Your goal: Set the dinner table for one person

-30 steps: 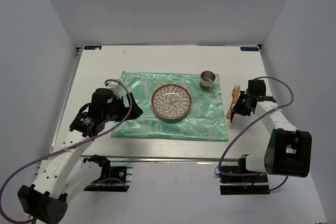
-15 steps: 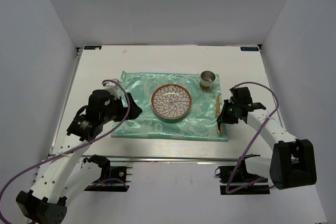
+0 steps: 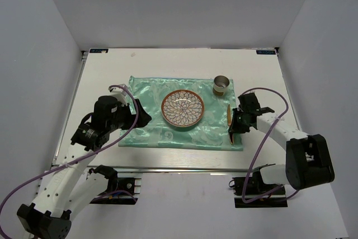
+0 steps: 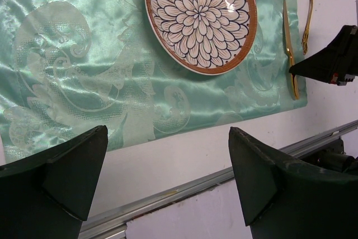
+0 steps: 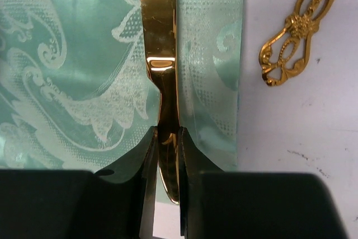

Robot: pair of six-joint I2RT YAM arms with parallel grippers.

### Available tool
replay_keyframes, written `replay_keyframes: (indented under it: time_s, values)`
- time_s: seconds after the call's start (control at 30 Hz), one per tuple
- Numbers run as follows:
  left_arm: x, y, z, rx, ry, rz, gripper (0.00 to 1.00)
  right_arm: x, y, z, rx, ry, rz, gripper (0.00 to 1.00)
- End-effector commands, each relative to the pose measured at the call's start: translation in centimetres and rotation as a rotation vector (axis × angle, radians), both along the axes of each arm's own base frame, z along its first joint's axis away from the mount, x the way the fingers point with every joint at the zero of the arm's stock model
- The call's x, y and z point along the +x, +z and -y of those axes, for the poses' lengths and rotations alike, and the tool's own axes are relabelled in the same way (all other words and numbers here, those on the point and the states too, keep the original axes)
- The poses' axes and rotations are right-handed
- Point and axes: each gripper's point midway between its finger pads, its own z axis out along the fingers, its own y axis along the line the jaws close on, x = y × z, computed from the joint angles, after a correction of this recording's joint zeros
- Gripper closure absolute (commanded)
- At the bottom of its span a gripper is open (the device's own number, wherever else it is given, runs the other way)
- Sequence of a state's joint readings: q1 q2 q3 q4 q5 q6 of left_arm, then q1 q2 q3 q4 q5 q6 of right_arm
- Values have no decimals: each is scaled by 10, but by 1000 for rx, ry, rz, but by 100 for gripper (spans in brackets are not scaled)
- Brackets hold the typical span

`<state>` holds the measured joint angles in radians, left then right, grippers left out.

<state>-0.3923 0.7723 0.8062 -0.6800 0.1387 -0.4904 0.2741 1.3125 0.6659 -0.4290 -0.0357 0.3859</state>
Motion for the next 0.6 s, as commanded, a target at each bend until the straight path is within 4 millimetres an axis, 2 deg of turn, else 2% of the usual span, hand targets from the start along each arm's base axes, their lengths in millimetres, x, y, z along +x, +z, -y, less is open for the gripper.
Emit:
replay_keyframes:
  time_s: [0.0, 0.27, 0.33, 0.4, 0.43, 0.53, 0.57]
  values:
    - [-1, 2, 0, -2, -1, 15, 2, 25, 11, -9, 8, -1, 74, 100]
    - [-2, 4, 1, -10, -8, 25, 2, 27, 4, -17, 7, -2, 60, 100]
    - [-2, 4, 1, -10, -8, 25, 2, 29, 4, -12, -23, -20, 68, 100]
    - [-2, 4, 1, -9, -8, 24, 2, 29, 6, -14, -21, -24, 71, 89]
    - [-2, 5, 1, -10, -8, 26, 2, 30, 8, -14, -23, -25, 76, 77]
    - [-2, 4, 1, -10, -8, 25, 2, 31, 17, -15, -17, -31, 95, 52]
    - [-2, 5, 1, -9, -7, 27, 2, 32, 19, -14, -18, -40, 95, 50]
